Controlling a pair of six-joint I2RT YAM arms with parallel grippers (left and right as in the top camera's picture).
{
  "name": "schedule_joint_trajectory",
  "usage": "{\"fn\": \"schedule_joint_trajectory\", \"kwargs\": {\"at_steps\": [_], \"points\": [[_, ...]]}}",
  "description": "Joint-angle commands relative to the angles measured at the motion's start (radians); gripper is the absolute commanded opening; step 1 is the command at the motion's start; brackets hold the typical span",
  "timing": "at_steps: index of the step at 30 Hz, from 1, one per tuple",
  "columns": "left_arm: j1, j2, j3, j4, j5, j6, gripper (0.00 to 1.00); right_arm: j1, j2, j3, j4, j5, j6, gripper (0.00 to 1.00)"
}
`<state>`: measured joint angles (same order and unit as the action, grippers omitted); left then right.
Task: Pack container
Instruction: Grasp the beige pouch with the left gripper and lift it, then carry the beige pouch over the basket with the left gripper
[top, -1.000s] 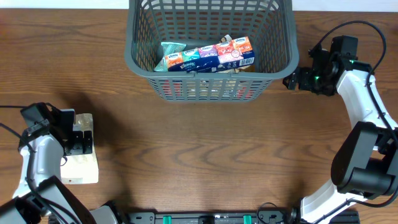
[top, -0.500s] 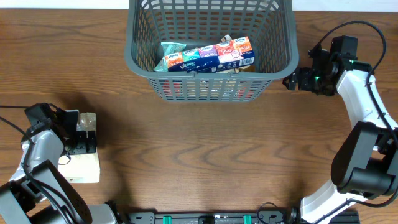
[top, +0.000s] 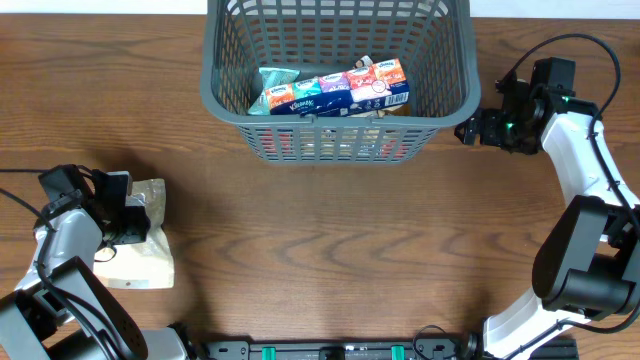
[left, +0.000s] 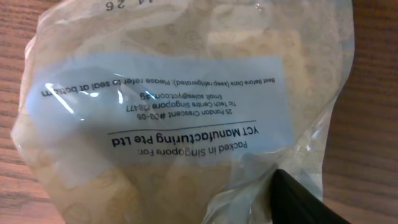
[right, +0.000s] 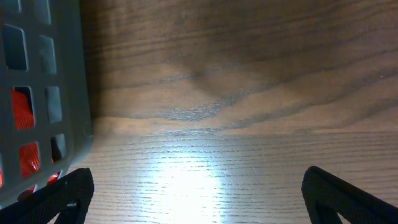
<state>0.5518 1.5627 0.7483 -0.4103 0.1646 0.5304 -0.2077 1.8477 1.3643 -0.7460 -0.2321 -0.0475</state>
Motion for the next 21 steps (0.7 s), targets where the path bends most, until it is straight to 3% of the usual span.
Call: {"fn": "schedule_joint_trajectory", "kwargs": {"at_steps": [1, 5, 11, 21], "points": [[0.003, 0.012, -0.006, 0.005, 0.011, 0.006, 0.44, 0.008, 0.004, -0.001, -0.002, -0.004, -0.01, 0.99], [0.003, 0.012, -0.003, 0.022, 0.011, -0.037, 0.37, 0.008, 0.004, -0.001, -0.002, -0.004, -0.01, 0.99], [0.003, 0.012, 0.013, 0.029, 0.012, -0.08, 0.08, 0.008, 0.004, -0.001, -0.002, -0.004, -0.01, 0.99], [-0.016, -0.021, 0.069, 0.026, 0.016, -0.265, 0.07, 0.008, 0.004, -0.001, -0.002, -0.004, -0.01, 0.99]]}}
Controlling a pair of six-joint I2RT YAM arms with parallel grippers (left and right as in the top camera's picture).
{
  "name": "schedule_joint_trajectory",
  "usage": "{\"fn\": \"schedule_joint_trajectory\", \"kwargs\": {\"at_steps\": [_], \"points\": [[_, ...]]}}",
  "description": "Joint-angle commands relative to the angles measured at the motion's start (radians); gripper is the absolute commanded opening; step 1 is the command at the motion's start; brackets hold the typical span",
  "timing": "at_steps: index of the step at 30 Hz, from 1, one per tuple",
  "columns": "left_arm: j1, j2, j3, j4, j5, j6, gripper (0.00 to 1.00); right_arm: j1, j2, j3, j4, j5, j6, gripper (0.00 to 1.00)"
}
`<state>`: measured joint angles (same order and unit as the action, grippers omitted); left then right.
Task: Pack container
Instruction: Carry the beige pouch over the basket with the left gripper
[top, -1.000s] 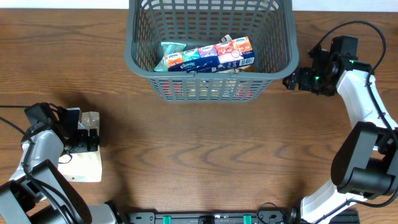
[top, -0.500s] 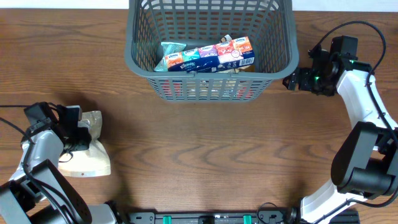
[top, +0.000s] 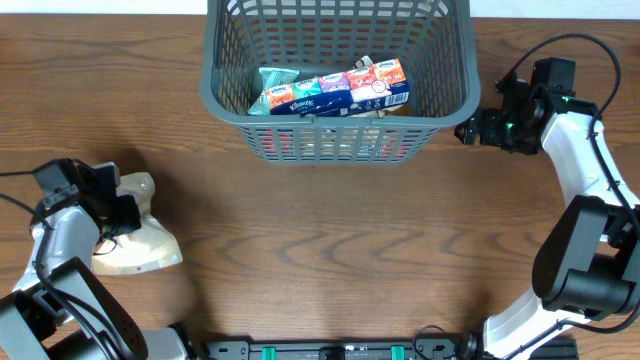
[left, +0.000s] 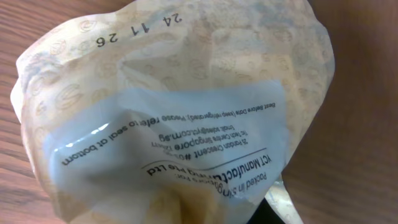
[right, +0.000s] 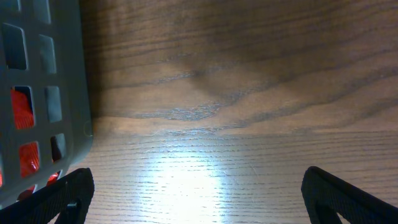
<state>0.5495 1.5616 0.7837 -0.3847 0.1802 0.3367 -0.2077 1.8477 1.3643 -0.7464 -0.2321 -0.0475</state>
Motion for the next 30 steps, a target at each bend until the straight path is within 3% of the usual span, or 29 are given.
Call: {"fn": "schedule_joint_trajectory", "kwargs": {"at_steps": [1, 9, 21, 30], "points": [[-0.023, -0.031, 0.04, -0.002, 0.004, -0.069, 0.06, 0.008, 0.004, -0.001, -0.002, -0.004, -0.01, 0.99], [-0.137, -0.144, 0.18, -0.039, 0.003, -0.07, 0.06, 0.008, 0.004, -0.001, -0.002, -0.004, -0.01, 0.99], [-0.322, -0.177, 0.617, -0.13, 0.003, -0.055, 0.06, 0.008, 0.004, -0.001, -0.001, -0.004, -0.01, 0.99], [-0.482, -0.141, 0.874, -0.122, -0.116, 0.108, 0.06, 0.008, 0.004, -0.001, 0.003, -0.004, -0.01, 0.99]]}}
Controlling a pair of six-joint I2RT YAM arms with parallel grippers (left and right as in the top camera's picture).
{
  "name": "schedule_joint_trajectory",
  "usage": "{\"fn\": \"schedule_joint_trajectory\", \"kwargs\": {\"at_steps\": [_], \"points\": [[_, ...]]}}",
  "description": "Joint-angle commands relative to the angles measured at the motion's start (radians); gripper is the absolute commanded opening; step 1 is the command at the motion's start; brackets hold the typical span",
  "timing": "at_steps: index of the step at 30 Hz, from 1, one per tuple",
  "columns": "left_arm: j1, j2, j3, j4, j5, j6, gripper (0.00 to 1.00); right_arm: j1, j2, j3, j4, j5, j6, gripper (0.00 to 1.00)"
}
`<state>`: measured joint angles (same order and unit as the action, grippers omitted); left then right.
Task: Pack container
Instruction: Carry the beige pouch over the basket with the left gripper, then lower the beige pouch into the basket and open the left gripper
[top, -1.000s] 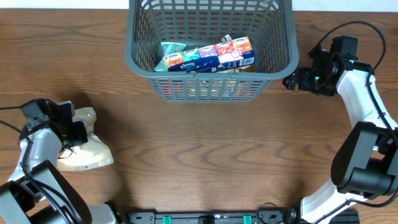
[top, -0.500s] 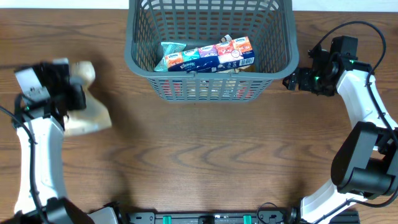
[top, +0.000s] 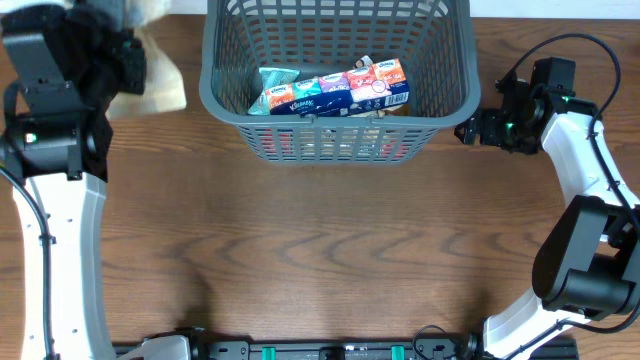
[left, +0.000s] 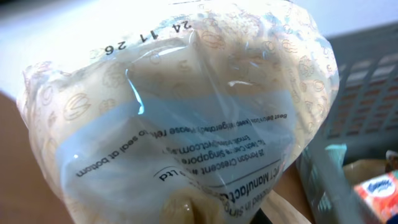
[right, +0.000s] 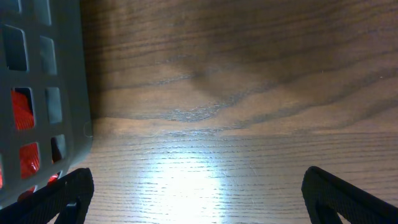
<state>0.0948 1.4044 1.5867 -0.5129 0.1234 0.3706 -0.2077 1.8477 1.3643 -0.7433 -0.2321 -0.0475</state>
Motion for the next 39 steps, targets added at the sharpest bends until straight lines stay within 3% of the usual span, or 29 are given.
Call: {"fn": "schedule_joint_trajectory", "kwargs": {"at_steps": [1, 8, 17, 23, 30, 39], "points": [[-0.04, 0.031, 0.098, 0.006, -0.061, 0.082, 0.06, 0.008, 0.004, -0.001, 0.0, -0.004, -0.01, 0.99], [-0.152, 0.138, 0.23, 0.03, -0.061, 0.166, 0.06, 0.008, 0.004, -0.001, -0.001, -0.004, -0.01, 0.99], [-0.349, 0.243, 0.269, 0.174, -0.061, 0.411, 0.06, 0.008, 0.004, -0.001, -0.008, -0.004, -0.01, 0.99], [-0.462, 0.294, 0.268, 0.186, -0.06, 0.542, 0.06, 0.008, 0.004, -0.001, -0.007, -0.004, -0.01, 0.99], [-0.552, 0.358, 0.268, 0.168, -0.057, 0.624, 0.06, 0.008, 0.004, -0.001, -0.008, -0.004, -0.01, 0.99], [-0.563, 0.477, 0.268, -0.009, -0.053, 0.737, 0.09, 0.008, 0.004, -0.001, -0.008, -0.004, -0.01, 0.99]]}}
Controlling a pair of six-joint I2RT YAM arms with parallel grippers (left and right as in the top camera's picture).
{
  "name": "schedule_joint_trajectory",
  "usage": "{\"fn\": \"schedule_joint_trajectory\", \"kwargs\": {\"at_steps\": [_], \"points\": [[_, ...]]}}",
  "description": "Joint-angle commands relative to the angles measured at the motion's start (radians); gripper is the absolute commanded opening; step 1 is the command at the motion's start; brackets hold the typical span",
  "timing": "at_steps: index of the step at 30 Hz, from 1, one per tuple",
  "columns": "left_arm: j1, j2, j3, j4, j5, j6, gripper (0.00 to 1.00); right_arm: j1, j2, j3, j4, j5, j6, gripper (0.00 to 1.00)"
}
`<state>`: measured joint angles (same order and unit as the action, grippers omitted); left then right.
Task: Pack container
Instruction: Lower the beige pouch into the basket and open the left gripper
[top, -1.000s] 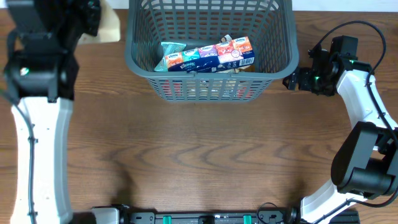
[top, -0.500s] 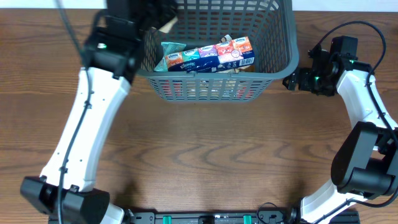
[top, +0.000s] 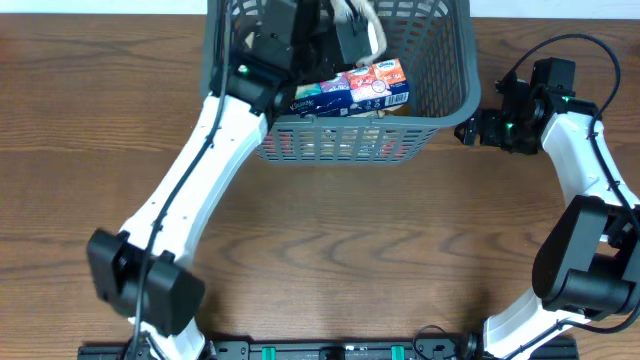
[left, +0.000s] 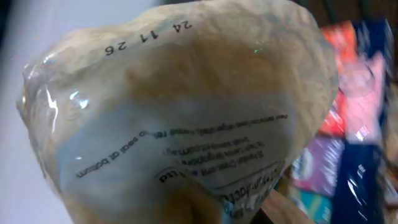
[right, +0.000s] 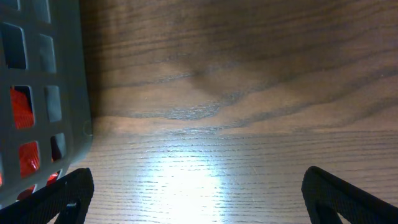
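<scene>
The grey mesh basket (top: 214, 80) stands at the table's far edge and holds a row of colourful tissue packs (top: 352, 88). My left gripper (top: 342, 38) hangs over the basket's inside, shut on a clear bag of beige powder (top: 366, 20) with a white printed label. The bag (left: 186, 112) fills the left wrist view, and the tissue packs (left: 351, 124) show blurred behind it. My right gripper (top: 468, 130) stands open just right of the basket, low over the table. Nothing lies between its fingers (right: 67, 194), and the basket wall (right: 37, 93) is at the view's left.
Red items (right: 23, 109) show through the basket's mesh low down. The brown wooden table (top: 330, 250) stretches in front of the basket. A black rail (top: 330, 350) runs along the near edge.
My left arm has moved right, from beside the basket's left rim to above its inside, with the bag still held. The right arm has not moved.
The bag lay on the table at the near left with my left gripper on it. It was then pinched and bunched up there, then held high by the basket's left corner, and now hangs over the basket. My right gripper stayed open beside the basket.
</scene>
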<state>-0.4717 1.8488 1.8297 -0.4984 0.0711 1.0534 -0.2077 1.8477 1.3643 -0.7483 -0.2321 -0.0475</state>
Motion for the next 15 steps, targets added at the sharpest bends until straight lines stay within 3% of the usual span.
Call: {"fn": "schedule_joint_trajectory", "kwargs": {"at_steps": [1, 15], "points": [[0.003, 0.046, 0.025, -0.043, -0.001, 0.063, 0.09, 0.008, 0.004, -0.001, -0.003, -0.004, -0.01, 0.99], [0.005, 0.094, 0.021, -0.119, -0.001, 0.066, 0.07, 0.008, 0.004, -0.001, -0.009, -0.004, -0.01, 0.99]]}}
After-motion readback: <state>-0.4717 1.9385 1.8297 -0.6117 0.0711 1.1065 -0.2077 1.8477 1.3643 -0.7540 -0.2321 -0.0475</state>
